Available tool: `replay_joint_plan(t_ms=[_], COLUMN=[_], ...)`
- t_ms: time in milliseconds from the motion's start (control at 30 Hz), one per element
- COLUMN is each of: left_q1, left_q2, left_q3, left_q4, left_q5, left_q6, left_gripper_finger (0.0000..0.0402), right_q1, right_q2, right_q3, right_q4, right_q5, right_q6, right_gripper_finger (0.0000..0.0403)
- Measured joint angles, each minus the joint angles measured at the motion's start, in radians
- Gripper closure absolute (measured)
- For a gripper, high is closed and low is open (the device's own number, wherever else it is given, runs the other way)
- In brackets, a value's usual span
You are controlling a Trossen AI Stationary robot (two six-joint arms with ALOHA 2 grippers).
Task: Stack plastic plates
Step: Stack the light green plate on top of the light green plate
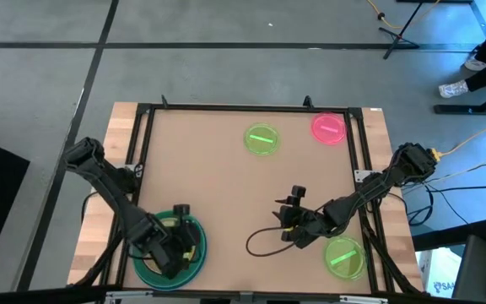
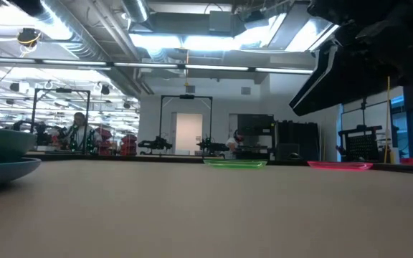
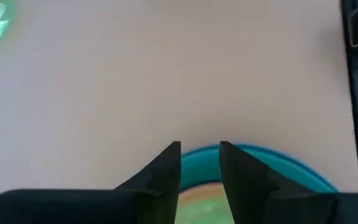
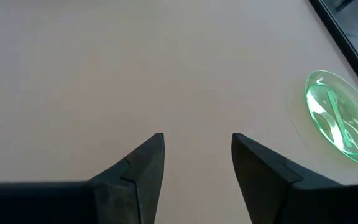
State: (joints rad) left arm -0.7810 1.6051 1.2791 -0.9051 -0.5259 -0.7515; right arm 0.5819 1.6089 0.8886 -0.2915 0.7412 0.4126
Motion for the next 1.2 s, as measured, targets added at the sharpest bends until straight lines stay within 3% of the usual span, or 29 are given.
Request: replay_joint_plan(t_ms=[167,267,400,567,800,1000,1200], left_q1=[0.036,0.060,0.102,0.149,0.213,0.232,0.254], left_q2=[0.000,0.001,0.001,0.001,0.001,0.001,0.001], left_q3=[-0.138,-0.235,-0.375,-0.541,-0.636,-0.638,-0.638], left_q4=[0.281,0.538,0.910,1.311,1.455,1.468,1.469], left_q5=[0.017,0.012,-0.041,-0.118,-0.121,-0.121,-0.120], left_q6=[0.132,0.222,0.379,0.475,0.466,0.467,0.482], left_gripper_finger=[0.0298,0.0298,0.0298,0.0298,0.0298,0.0299,0.0299], right_q1=[0.000,-0.030,-0.116,-0.255,-0.477,-0.659,-0.788], right_q2=[0.000,0.000,-0.001,-0.001,0.063,0.156,0.194], right_q3=[0.000,0.000,0.000,0.000,0.000,0.000,0.000], right_q4=[-0.033,-0.076,-0.135,-0.114,0.002,0.169,0.242], right_q5=[0.048,0.053,0.034,-0.021,-0.222,-0.283,-0.448], right_q6=[-0.030,-0.057,-0.068,-0.232,-0.489,-0.699,-0.757], right_gripper_finger=[0.0221,0.0221,0.0221,0.0221,0.0221,0.0221,0.0221])
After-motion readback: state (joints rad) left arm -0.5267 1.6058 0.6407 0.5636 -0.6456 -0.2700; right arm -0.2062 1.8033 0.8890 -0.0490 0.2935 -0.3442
